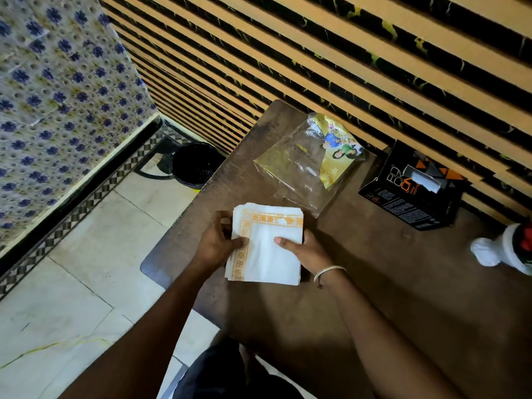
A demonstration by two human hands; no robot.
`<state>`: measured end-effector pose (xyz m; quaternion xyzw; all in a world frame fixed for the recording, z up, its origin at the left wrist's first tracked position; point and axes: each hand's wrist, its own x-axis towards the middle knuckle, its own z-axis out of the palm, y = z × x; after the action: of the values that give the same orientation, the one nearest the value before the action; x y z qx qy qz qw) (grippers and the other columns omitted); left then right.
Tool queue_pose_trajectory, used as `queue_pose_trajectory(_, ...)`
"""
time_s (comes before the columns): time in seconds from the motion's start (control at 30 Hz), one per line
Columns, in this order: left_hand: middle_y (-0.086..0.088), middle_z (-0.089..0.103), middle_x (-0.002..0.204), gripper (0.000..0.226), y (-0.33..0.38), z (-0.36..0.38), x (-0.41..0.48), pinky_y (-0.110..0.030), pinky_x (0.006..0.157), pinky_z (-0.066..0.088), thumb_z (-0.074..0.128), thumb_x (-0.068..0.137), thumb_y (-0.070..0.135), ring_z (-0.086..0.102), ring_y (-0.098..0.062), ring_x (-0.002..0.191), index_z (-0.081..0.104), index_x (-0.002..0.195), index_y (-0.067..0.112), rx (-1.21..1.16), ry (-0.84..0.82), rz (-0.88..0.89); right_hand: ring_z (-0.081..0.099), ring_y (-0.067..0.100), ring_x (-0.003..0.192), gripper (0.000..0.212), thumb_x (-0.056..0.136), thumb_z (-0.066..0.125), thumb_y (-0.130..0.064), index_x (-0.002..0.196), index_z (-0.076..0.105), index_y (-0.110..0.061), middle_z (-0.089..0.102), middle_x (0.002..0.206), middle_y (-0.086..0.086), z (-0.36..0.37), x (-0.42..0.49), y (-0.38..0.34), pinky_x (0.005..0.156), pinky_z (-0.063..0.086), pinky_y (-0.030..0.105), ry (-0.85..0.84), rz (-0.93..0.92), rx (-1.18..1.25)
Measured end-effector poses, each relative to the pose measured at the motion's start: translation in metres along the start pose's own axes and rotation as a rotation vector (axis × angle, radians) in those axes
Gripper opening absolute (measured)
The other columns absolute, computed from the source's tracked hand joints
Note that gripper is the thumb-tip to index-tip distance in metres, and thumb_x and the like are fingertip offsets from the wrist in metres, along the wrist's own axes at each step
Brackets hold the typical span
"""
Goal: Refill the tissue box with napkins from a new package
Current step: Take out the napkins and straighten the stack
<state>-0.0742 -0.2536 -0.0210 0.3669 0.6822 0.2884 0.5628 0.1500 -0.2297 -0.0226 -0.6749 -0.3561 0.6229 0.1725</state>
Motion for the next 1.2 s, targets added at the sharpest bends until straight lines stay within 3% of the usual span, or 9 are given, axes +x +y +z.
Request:
queue_pose_trajectory(0.17,0.01,0.062,0.106,0.063,0.007,0.006,-0.001,-0.03,0.078,0.056,0.081,0.077,0.02,0.065,-0.02,0.101,0.05,0.132,0.018,0.232,0.139,0.164,0.044,0.027,0.121,0.08,0.073,0.078,-0.035,0.139,0.034,-0.027,0.043,0.133,0.007,0.012,-0.008,-0.009,0.1,0.043,0.043,0.466,-0.401,-0.588)
queue_pose_trajectory(0.3,0.022,0.043,0.09,0.047,0.013,0.007,0.007,-0.048,0.091,0.053,0.077,0.078,0.018,0.062,-0.034,0.104,0.062,0.123,0.015,0.433,0.246,0.317,0.055,0.026,0.111,0.063,0.081,0.069,-0.021,0.137,0.041,-0.028,0.048,0.123,0.005,0.029,-0.009,-0.03,0.094,0.048,0.045,0.287,-0.711,-0.695)
queue_pose_trajectory(0.43,-0.006,0.062,0.096,0.045,0.019,0.011,0.019,-0.038,0.088,0.05,0.076,0.081,0.024,0.057,-0.031,0.105,0.066,0.124,0.015,0.5,0.255,0.262,0.056,0.031,0.119,0.064,0.091,0.06,-0.02,0.148,0.032,-0.027,0.039,0.141,0.012,0.046,0.009,-0.046,0.09,0.05,0.041,0.123,-0.624,-0.765)
queue_pose_trajectory(0.6,-0.008,0.057,0.104,0.038,0.021,0.015,0.026,-0.016,0.067,0.027,0.078,0.076,0.014,0.055,-0.023,0.098,0.069,0.113,0.016,0.457,0.278,0.164,0.056,0.038,0.117,0.055,0.092,0.058,-0.016,0.144,0.04,-0.023,0.037,0.14,0.015,0.054,0.028,-0.064,0.093,0.048,0.041,0.081,-0.497,-0.868)
queue_pose_trajectory(0.7,0.002,0.047,0.093,0.029,0.023,0.017,0.022,-0.025,0.071,0.036,0.077,0.072,0.007,0.055,-0.025,0.093,0.07,0.098,0.018,0.439,0.324,0.218,0.06,0.036,0.102,0.032,0.084,0.064,-0.009,0.113,0.061,-0.02,0.046,0.117,0.01,0.057,0.033,-0.065,0.088,0.051,0.041,0.085,-0.529,-0.788)
queue_pose_trajectory(0.8,0.004,0.045,0.089,0.024,0.022,0.017,0.019,-0.032,0.07,0.046,0.077,0.071,0.005,0.055,-0.024,0.087,0.067,0.089,0.018,0.423,0.328,0.272,0.06,0.028,0.086,0.024,0.078,0.065,-0.001,0.092,0.061,-0.019,0.048,0.103,0.006,0.056,0.033,-0.06,0.08,0.052,0.038,0.082,-0.581,-0.676)
queue_pose_trajectory(0.93,-0.001,0.05,0.094,0.029,0.021,0.015,0.017,-0.021,0.065,0.045,0.08,0.07,0.005,0.053,-0.009,0.077,0.061,0.083,0.023,0.392,0.319,0.28,0.052,0.014,0.071,0.021,0.075,0.067,0.004,0.082,0.063,-0.016,0.048,0.096,0.002,0.052,0.032,-0.055,0.071,0.04,0.02,0.101,-0.62,-0.588)
queue_pose_trajectory(1.03,-0.002,0.051,0.093,0.028,0.022,0.015,0.014,-0.008,0.061,0.035,0.08,0.07,0.005,0.05,-0.001,0.075,0.061,0.081,0.021,0.356,0.296,0.308,0.056,0.015,0.071,0.024,0.074,0.065,0.007,0.081,0.064,-0.016,0.045,0.096,0.0,0.05,0.035,-0.051,0.073,0.044,0.019,0.112,-0.615,-0.536)
queue_pose_trajectory(1.2,-0.003,0.058,0.086,0.017,0.025,0.016,0.009,-0.025,0.065,0.045,0.078,0.073,0.004,0.057,-0.013,0.072,0.066,0.077,0.014,0.383,0.247,0.346,0.063,0.019,0.075,0.031,0.071,0.065,0.008,0.074,0.061,-0.023,0.047,0.096,0.0,0.05,0.039,-0.049,0.079,0.054,0.028,0.128,-0.645,-0.501)
